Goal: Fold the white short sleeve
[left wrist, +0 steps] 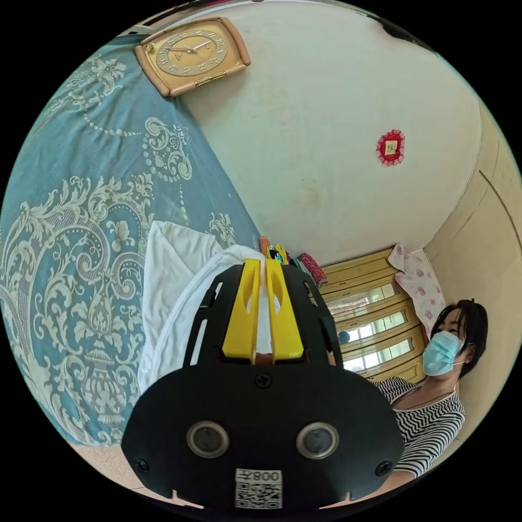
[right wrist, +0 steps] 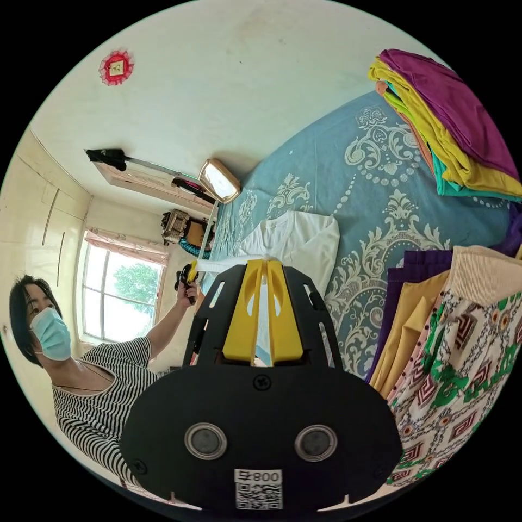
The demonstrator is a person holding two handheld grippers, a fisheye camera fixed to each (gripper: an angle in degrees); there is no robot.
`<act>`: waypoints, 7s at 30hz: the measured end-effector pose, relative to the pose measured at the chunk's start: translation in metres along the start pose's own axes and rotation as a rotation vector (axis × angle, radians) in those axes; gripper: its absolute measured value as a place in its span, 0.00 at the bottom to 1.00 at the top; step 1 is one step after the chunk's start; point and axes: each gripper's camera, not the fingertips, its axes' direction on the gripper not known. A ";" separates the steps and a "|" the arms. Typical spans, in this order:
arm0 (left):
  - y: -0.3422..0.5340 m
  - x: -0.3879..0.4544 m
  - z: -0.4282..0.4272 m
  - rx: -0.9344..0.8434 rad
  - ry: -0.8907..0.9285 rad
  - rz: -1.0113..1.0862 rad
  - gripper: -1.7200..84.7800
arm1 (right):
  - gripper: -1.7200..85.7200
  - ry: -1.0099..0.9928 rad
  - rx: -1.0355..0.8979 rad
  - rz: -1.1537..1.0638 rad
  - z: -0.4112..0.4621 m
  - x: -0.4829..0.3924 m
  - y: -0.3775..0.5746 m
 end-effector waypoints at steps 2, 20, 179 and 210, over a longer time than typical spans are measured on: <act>-0.027 -0.019 0.022 -0.006 -0.017 -0.014 0.04 | 0.03 0.014 -0.018 0.025 0.012 0.010 -0.041; -0.210 -0.158 0.191 -0.057 -0.178 -0.097 0.05 | 0.04 0.057 -0.120 0.131 0.073 0.031 -0.249; 0.043 -0.061 0.000 -0.125 -0.667 -0.058 0.02 | 0.04 0.146 -0.057 0.085 0.059 0.024 0.067; 0.155 -0.018 0.149 -0.276 -0.670 0.057 0.04 | 0.03 0.213 -0.221 0.118 0.060 0.058 0.055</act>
